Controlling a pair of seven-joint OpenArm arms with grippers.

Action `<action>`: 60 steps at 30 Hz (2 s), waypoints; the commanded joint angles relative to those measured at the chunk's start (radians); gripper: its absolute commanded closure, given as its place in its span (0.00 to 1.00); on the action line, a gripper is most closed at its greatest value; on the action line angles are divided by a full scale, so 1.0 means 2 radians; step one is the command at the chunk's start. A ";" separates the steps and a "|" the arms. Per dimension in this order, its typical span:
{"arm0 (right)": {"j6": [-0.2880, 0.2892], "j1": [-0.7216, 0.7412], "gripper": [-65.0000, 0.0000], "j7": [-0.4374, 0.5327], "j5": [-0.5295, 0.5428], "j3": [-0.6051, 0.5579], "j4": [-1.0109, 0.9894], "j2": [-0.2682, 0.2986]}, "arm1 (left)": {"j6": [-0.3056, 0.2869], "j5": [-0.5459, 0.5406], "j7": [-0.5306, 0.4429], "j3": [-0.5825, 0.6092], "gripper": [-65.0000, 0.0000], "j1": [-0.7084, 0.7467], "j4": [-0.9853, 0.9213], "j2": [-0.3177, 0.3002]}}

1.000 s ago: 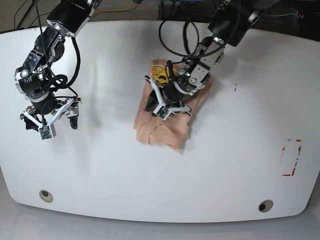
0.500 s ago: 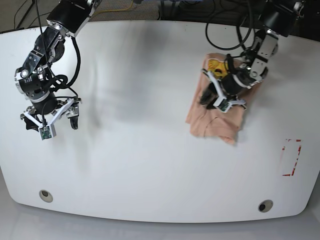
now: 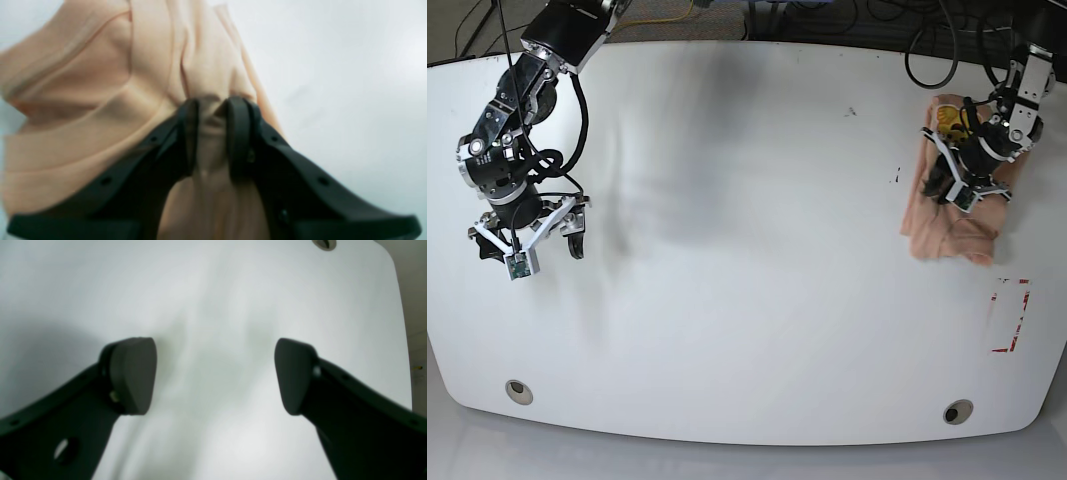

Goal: Layout the t-shirt on the table in an organized manner, then fold the t-shirt properly
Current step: 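Carry the held bundle with the left gripper to the table edge, then release the bundle and lift the left gripper away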

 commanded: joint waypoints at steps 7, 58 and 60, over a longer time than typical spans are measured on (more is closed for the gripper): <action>-0.001 0.007 0.18 0.012 0.005 0.001 0.008 0.006 | -0.026 0.040 0.076 -0.028 0.80 0.019 -0.058 -0.029; -0.001 -0.024 0.18 0.014 0.005 0.000 0.034 0.006 | -0.126 0.063 0.079 -0.159 0.80 -0.073 -0.086 -0.064; -0.001 -0.021 0.18 0.014 0.004 0.000 0.034 0.006 | -0.126 0.063 0.080 -0.158 0.79 -0.084 -0.074 -0.057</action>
